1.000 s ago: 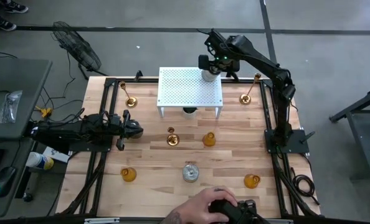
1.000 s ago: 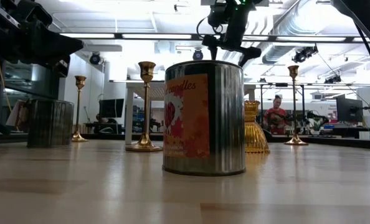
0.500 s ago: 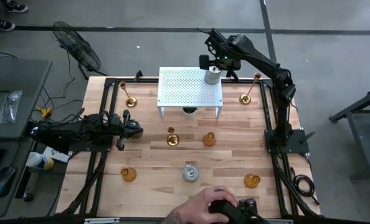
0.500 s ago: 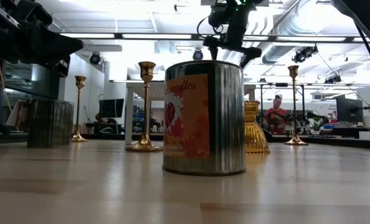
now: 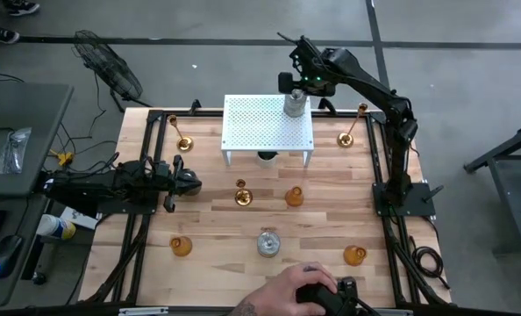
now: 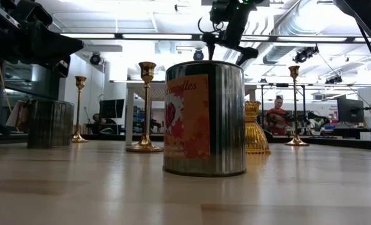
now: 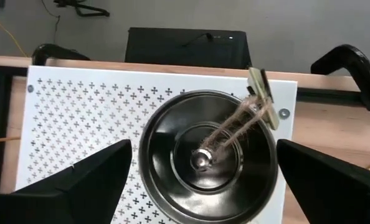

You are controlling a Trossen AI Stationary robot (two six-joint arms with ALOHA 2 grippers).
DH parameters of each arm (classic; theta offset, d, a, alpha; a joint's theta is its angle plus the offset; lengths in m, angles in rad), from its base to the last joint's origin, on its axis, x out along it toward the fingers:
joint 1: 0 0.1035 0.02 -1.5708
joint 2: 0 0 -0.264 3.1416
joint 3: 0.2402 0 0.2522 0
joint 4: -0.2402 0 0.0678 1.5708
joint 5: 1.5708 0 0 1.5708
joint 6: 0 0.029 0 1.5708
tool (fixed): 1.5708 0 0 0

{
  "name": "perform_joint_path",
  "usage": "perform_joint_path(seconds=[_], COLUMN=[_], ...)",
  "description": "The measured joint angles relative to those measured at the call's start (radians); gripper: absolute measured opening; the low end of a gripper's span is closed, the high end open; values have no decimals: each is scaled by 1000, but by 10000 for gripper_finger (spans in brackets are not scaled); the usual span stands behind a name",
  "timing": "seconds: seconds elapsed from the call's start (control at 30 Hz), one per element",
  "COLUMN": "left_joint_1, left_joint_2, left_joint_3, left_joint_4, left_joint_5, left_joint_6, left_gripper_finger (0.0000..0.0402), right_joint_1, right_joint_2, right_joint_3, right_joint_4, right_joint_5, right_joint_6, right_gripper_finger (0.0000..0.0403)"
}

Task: Pick & Place candle stick holders
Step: Put the middle right orange scented candle on the shelf, then put the middle orange scented candle on the shelf

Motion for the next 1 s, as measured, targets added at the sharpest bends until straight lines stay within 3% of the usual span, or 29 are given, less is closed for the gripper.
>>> perform_joint_path(seconds=[0.3, 0.53, 0.7, 0.87, 1.0], left_joint_1=[0, 0, 0, 0, 0], left_joint_2=[0, 0, 0, 0, 0], left_joint_3=[0, 0, 0, 0, 0], left_joint_4=[0, 0, 0, 0, 0], left_joint_5=[0, 0, 0, 0, -1], left_joint_6=[0, 0, 0, 0, 0], left_gripper_finger=[0, 0, 0, 0, 0], right_joint_1=[0, 43, 121, 223, 292], right_joint_2=[-28, -122, -191, -239, -285], right_joint_3=[0, 0, 0, -1, -33], right_joint_4=[-16, -134, -246, -324, -318], right_joint_5=[52, 41, 26, 78, 69], right_joint_6=[-17, -71, -204, -386, -548], right_gripper_finger=[390, 390, 390, 390, 390])
